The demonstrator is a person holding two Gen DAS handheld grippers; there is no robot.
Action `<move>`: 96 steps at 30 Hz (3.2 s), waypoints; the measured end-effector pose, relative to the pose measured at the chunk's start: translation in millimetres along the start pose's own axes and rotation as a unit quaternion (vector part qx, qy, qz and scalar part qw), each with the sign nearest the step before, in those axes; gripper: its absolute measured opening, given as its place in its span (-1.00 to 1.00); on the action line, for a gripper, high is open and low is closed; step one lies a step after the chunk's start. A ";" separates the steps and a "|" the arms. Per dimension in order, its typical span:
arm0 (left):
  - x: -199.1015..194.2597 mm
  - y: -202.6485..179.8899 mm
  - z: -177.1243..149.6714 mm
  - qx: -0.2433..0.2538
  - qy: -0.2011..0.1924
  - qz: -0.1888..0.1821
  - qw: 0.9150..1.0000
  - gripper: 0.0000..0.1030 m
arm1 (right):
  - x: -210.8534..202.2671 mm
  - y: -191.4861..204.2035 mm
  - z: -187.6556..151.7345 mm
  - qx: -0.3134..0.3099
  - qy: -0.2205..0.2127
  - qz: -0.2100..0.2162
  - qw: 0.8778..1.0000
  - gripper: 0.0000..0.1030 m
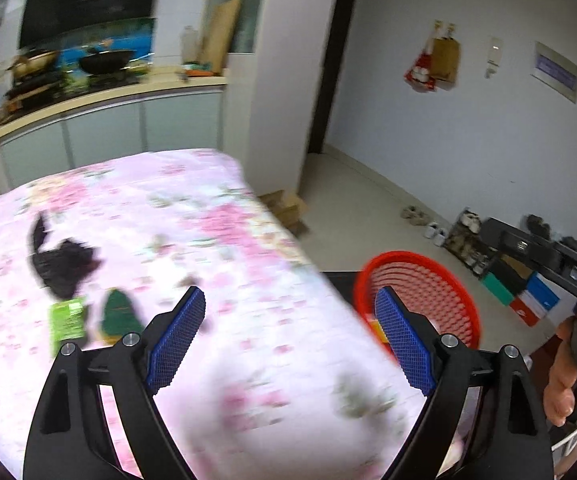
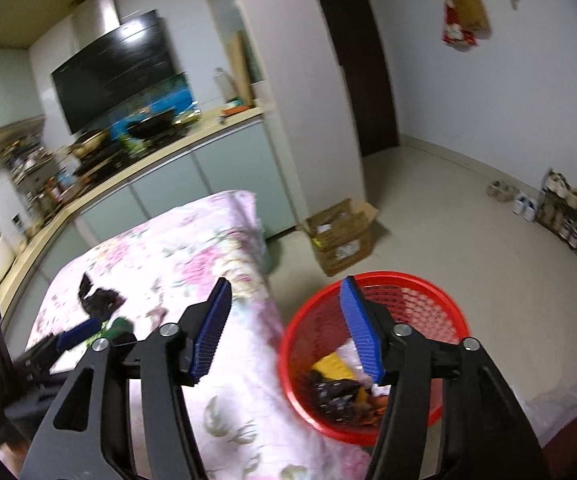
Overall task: Collect trash
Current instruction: 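Move both tools back over the bed toward the green snack packet, then close the left tool on the green snack packet and lift it, then grasp the green-yellow sponge with the right tool while the left tool holds the packet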
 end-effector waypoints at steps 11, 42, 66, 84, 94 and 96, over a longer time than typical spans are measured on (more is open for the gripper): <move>-60.7 134.0 -4.4 -0.122 -0.033 0.083 0.988 0.63 | 4.7 36.9 -18.3 -0.054 0.005 0.025 0.998 0.24; 43.9 191.9 -39.4 -0.138 0.072 0.138 0.978 -0.01 | 28.6 60.1 -41.5 -0.078 0.049 0.046 0.995 0.24; -37.1 220.6 -43.4 -0.150 -0.003 0.168 0.974 -0.25 | 103.8 187.9 -59.9 -0.157 0.112 0.125 0.973 0.24; -45.9 227.1 -49.5 -0.170 -0.011 0.162 0.972 -0.25 | 172.3 229.4 -87.3 -0.190 0.192 0.121 0.955 -0.08; -45.8 223.7 -48.8 -0.165 -0.011 0.162 0.973 -0.25 | 144.0 226.8 -82.0 -0.202 0.155 0.131 0.958 -0.23; -46.6 222.1 -48.3 -0.164 -0.012 0.162 0.973 -0.25 | 134.5 223.2 -79.4 -0.197 0.147 0.137 0.960 -0.23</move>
Point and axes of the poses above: each gripper's, at about its wrist camera, not at the fingertips, and x roughly the way its jaws point, y to its left, z to its top, the point moved 1 cm from there along x, roughly the way its jaws point, and after that the axes turned 1 degree about -y, right-handed, at the moved point
